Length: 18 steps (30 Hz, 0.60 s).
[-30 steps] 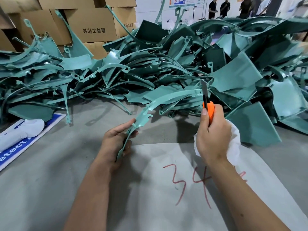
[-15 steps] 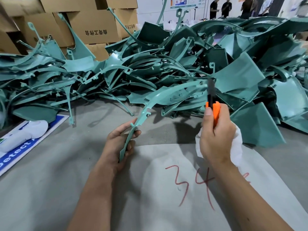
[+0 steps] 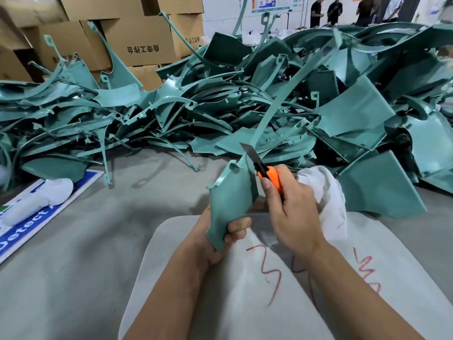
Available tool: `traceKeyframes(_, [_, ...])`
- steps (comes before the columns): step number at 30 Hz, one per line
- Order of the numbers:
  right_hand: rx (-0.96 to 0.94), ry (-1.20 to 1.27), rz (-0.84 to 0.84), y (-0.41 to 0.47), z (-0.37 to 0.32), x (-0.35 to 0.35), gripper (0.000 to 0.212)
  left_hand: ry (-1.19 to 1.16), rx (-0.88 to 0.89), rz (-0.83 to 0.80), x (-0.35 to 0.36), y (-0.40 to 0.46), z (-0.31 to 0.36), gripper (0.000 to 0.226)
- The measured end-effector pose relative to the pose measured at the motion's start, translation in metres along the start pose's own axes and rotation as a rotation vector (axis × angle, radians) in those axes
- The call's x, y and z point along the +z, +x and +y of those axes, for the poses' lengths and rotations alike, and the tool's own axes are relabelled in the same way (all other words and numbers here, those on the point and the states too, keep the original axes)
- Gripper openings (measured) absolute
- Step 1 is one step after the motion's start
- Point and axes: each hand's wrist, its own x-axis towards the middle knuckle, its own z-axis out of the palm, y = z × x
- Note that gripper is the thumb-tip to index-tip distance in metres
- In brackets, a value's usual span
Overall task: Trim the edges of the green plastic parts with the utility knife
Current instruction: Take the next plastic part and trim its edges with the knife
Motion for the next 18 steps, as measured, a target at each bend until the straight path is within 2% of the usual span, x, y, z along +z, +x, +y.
traceKeyframes(2, [-0.004,-0.013,-0.015,0.0,-0.001,-0.001,0.024,-0.033,-0.031,0.067,-0.008,0.007,-0.007,0.05])
traceKeyframes(5, [-0.01,-0.012,-0.054,0.001,-0.001,-0.002,0.025,-0.062,-0.038,0.016,-0.014,0.008,-0.006,0.061])
traceKeyframes(6, [-0.012,-0.014,-0.066,0.001,-0.001,-0.002,0.026,-0.1,-0.043,-0.071,-0.014,0.006,-0.004,0.051])
traceKeyframes(8, [-0.014,-0.011,-0.084,0.001,0.0,-0.003,0.026,-0.217,-0.035,-0.295,-0.01,0.002,0.001,0.01])
traceKeyframes(10, [-0.029,-0.014,-0.105,0.001,0.0,-0.002,0.026,-0.245,-0.047,-0.524,-0.01,-0.002,0.003,0.016])
traceKeyframes(11, [-0.031,-0.008,-0.117,0.0,-0.001,-0.002,0.026,-0.231,-0.035,-0.564,-0.009,-0.003,0.004,0.018])
traceKeyframes(12, [-0.026,0.007,-0.129,-0.001,-0.002,-0.001,0.026,-0.189,-0.004,-0.535,-0.007,-0.003,0.003,0.02])
traceKeyframes(16, [0.0,0.116,-0.167,0.0,-0.005,-0.005,0.028,-0.168,0.104,-0.208,-0.001,-0.003,0.004,0.022])
traceKeyframes(18, [0.013,0.207,-0.203,0.002,-0.007,-0.008,0.029,-0.194,0.163,-0.114,-0.004,0.002,0.004,0.035])
